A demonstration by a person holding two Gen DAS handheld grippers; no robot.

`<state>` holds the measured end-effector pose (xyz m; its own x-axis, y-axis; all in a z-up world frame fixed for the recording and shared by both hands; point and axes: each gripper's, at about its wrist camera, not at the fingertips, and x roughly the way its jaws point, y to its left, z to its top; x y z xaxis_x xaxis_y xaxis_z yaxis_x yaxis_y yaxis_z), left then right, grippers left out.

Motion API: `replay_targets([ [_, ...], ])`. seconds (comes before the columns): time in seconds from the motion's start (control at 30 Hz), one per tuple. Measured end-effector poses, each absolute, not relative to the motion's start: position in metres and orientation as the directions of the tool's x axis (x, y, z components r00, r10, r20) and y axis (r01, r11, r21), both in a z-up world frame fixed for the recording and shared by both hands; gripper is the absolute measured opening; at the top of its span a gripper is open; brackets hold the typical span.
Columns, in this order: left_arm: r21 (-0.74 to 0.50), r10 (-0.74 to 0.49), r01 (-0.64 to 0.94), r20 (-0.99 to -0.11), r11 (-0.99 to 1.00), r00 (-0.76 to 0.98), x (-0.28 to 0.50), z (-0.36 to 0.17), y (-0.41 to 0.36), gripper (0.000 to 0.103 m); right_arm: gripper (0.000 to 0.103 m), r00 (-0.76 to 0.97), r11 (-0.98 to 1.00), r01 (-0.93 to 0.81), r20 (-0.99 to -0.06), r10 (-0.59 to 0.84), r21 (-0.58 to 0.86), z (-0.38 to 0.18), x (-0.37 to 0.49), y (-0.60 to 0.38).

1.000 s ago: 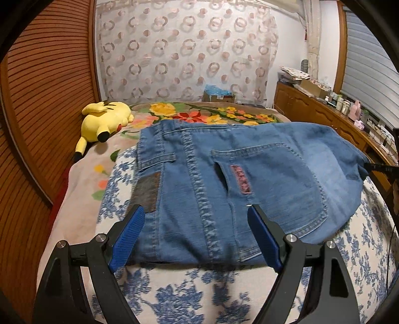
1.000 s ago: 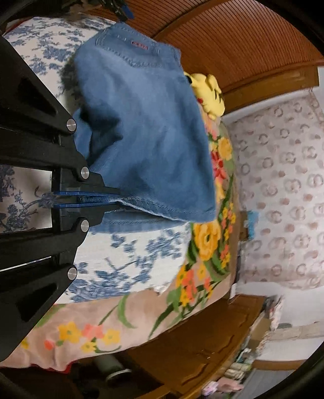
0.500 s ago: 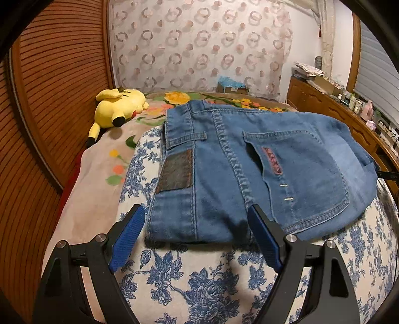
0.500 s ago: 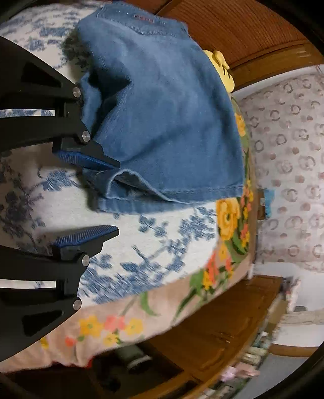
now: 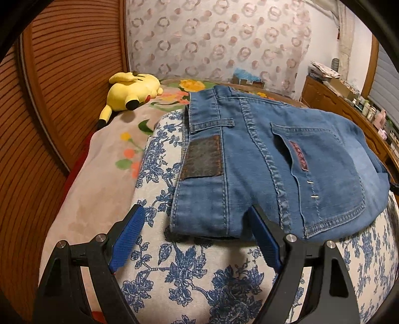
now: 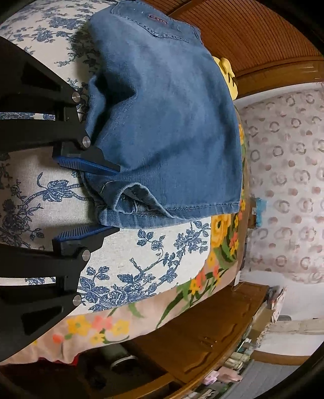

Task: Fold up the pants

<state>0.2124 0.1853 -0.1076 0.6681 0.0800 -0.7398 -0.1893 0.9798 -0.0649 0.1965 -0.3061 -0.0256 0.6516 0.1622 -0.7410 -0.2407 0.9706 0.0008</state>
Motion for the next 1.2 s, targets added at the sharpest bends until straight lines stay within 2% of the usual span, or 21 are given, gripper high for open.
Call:
replay_targets([
  [0.07, -0.075, 0.082, -0.208, -0.75, 0.975, 0.657, 0.215, -0.109, 0.189, 0.085, 0.04, 0.657, 0.971, -0.241, -0.736, 0.163, -0.001, -0.026, 0.195, -0.307],
  [0.13, -0.094, 0.065, -0.204, -0.751, 0.974, 0.657, 0.217, -0.11, 0.19, 0.078, 0.04, 0.659, 0.97, -0.241, -0.734, 0.165, 0.001, -0.025, 0.192, -0.308],
  [0.2, -0.092, 0.066, -0.201, -0.746, 0.975, 0.662, 0.217, -0.108, 0.187, 0.063, 0.039, 0.659, 0.97, -0.242, -0.734, 0.165, 0.0, -0.025, 0.193, -0.308],
  [0.23, -0.095, 0.059, -0.194, -0.745, 0.976, 0.664, 0.217, -0.108, 0.186, 0.059, 0.036, 0.659, 0.97, -0.243, -0.734, 0.167, 0.002, -0.025, 0.192, -0.308],
  [0.27, -0.098, 0.051, -0.185, -0.746, 0.978, 0.664, 0.217, -0.108, 0.184, 0.053, 0.025, 0.657, 0.968, -0.249, -0.733, 0.176, 0.01, -0.026, 0.192, -0.308],
  [0.33, -0.096, 0.047, -0.178, -0.748, 0.979, 0.662, 0.219, -0.107, 0.182, 0.046, 0.016, 0.654, 0.965, -0.26, -0.731, 0.197, 0.027, -0.022, 0.19, -0.308],
  [0.37, -0.088, 0.05, -0.173, -0.748, 0.981, 0.662, 0.221, -0.107, 0.181, 0.042, 0.015, 0.667, 0.965, -0.262, -0.721, 0.19, 0.012, -0.021, 0.188, -0.307],
  [0.5, -0.114, 0.008, -0.14, -0.747, 0.984, 0.665, 0.225, -0.103, 0.181, 0.013, 0.014, 0.693, 0.963, -0.269, -0.693, 0.198, 0.006, -0.015, 0.182, -0.306],
  [0.6, -0.083, 0.041, -0.145, -0.723, 0.986, 0.69, 0.22, -0.091, 0.177, 0.008, 0.014, 0.713, 0.962, -0.273, -0.671, 0.205, 0.004, -0.007, 0.177, -0.31],
  [0.93, -0.047, 0.098, -0.162, -0.623, 0.986, 0.776, 0.177, -0.046, 0.174, 0.002, 0.014, 0.774, 0.957, -0.289, -0.595, 0.215, -0.03, 0.017, 0.135, -0.32],
  [1.2, -0.073, 0.035, -0.102, -0.619, 0.992, 0.785, 0.15, -0.05, 0.173, 0.002, 0.014, 0.801, 0.957, -0.287, -0.56, 0.212, -0.048, 0.014, 0.086, -0.335],
])
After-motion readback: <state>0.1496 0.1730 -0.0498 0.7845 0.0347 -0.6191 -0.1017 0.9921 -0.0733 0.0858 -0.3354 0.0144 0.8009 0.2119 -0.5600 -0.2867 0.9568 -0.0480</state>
